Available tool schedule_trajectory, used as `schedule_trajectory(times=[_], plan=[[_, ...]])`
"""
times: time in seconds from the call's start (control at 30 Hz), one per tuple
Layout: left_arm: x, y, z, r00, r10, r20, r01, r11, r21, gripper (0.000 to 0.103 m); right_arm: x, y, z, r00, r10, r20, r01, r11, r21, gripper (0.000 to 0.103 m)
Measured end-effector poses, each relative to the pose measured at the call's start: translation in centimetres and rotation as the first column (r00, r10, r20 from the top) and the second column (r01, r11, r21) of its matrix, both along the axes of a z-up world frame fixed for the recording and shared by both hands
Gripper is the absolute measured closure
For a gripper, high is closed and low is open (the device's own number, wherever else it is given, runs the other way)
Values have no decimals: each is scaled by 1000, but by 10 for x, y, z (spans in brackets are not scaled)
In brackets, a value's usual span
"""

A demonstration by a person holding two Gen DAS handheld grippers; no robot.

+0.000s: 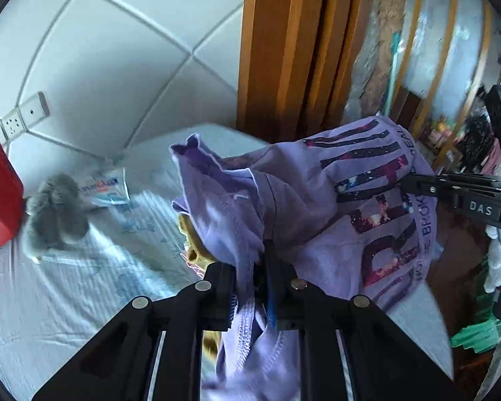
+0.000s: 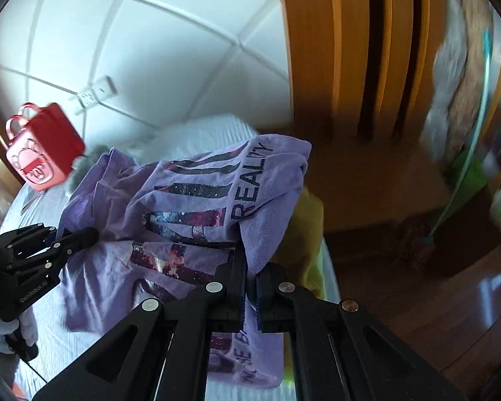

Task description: Fold clothes

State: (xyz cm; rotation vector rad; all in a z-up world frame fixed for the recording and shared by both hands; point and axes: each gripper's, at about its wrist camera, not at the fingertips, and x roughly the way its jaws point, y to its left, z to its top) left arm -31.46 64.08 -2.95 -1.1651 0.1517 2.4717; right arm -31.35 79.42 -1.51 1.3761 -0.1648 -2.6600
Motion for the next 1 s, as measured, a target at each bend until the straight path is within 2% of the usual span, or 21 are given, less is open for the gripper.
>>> schedule_trajectory(times=[0.07, 0.1, 0.13, 0.17, 0.23, 0.27, 0.3, 0.33, 0.37, 0.4, 0.47, 0.53, 0.57, 0.6, 0.63, 0.67, 0.8, 1.0], plan=[[-12, 6, -17, 1000, 24, 13, -23, 999, -23, 83, -15, 7, -34, 999, -12, 48, 14, 1000, -27, 95], [-17, 8, -25, 999, 35, 19, -35, 999, -35, 77, -21, 9, -48, 998, -18, 67, 21, 999, -46, 87], [-23, 11, -34, 999, 47, 26, -46, 998, -47, 68, -27, 11, -62, 996, -23, 87, 29, 997, -65, 87], [-29, 14, -42, 998, 59, 32, -57, 997, -58, 65, -29, 12, -67, 996, -21, 86, 28, 996, -82, 86], [-35, 17, -50, 996, 78, 38, -75, 994, -78, 55, -26, 15, -61, 996, -21, 82, 30, 995, -100, 85], [-33, 14, -46, 995, 88, 39, -85, 992, -89, 52, -23, 17, -55, 996, -25, 86, 34, 994, -101, 79], [-29, 10, -41, 994, 101, 40, -96, 990, -100, 47, -18, 20, -47, 996, -36, 85, 44, 995, -92, 66], [-24, 6, -35, 994, 103, 30, -99, 989, -110, 47, -12, 24, -39, 996, -44, 80, 51, 995, -83, 60], [-18, 3, -29, 995, 101, 17, -98, 988, -120, 47, -3, 23, -34, 996, -48, 74, 54, 996, -75, 48], [-10, -1, -22, 995, 102, 1, -102, 987, -125, 46, 6, 21, -29, 996, -52, 68, 57, 996, -68, 44], [6, -5, -9, 994, 105, -24, -107, 987, -120, 43, 25, 19, -20, 997, -59, 57, 62, 997, -53, 44], [22, -2, 0, 994, 104, -34, -107, 989, -101, 31, 43, 16, -10, 997, -66, 46, 68, 997, -38, 40], [30, 1, 3, 994, 104, -37, -108, 989, -99, 29, 52, 15, -6, 997, -70, 40, 71, 997, -30, 28], [35, 5, 6, 994, 100, -36, -103, 990, -95, 29, 57, 11, -5, 997, -75, 34, 77, 996, -37, 11], [40, 9, 8, 995, 93, -34, -95, 991, -89, 29, 62, 7, -4, 996, -81, 28, 82, 996, -44, 5], [42, 13, 10, 996, 84, -35, -86, 993, -85, 29, 68, 3, -4, 996, -87, 22, 88, 995, -50, 2], [60, 21, 16, 998, 67, -12, -68, 996, -62, 28, 78, -11, -3, 994, -108, 19, 109, 990, -87, 0], [83, 27, 12, 998, 55, 16, -54, 996, -74, 27, 91, -16, -3, 992, -123, 3, 123, 992, -42, 0]])
